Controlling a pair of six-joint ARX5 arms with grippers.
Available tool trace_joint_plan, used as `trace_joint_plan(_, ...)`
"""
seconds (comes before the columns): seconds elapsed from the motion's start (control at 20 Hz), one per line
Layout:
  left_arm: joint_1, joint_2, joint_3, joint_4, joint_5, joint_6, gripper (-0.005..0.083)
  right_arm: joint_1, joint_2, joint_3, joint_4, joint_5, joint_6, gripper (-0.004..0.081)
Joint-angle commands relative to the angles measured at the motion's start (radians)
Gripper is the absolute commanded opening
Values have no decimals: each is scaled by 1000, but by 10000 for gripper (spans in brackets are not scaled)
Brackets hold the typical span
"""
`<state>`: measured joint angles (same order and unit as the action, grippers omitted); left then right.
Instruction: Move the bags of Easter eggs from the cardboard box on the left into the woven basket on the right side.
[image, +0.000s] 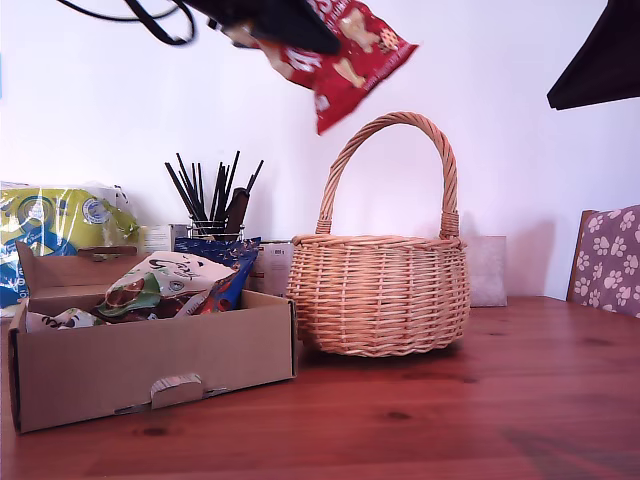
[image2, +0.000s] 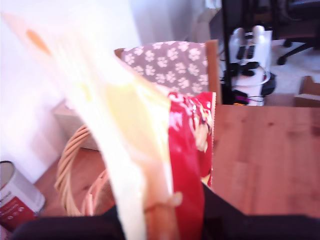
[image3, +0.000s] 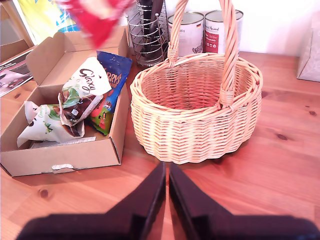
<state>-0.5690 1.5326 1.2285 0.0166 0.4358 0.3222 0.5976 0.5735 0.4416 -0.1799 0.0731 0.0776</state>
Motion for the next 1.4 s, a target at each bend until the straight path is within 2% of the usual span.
trace_joint_plan(0.0, -11, 84, -9, 72, -29, -4, -19, 2, -1, 0, 9, 8, 2, -12)
trace_joint_plan(0.25, -16, 252, -7, 273, -96, -73, -19, 2, -1, 0, 8, 8, 2, -12)
trace_joint_plan(0.35, -16, 309, 14, 274, -117, -120, -19, 2, -1, 0, 8, 8, 2, -12)
trace_joint_plan(0.55, -16, 401, 117, 173, -125, -248, -19, 2, -1, 0, 8, 8, 2, -12)
trace_joint_plan(0.75, -16, 425, 217, 10, -178, -297, -17, 3, -1, 0, 10, 8, 1, -12)
trace_joint_plan(1.0, -16, 425, 238, -67, -246, -296, 154, 3, -1, 0, 10, 8, 1, -12)
trace_joint_plan(1.15, -16, 425, 238, -73, -338, -296, 280, 3, -2, 0, 10, 8, 1, -12)
trace_joint_plan(1.35, -16, 425, 243, -69, -404, -293, 297, 3, -2, 0, 11, 8, 1, -12)
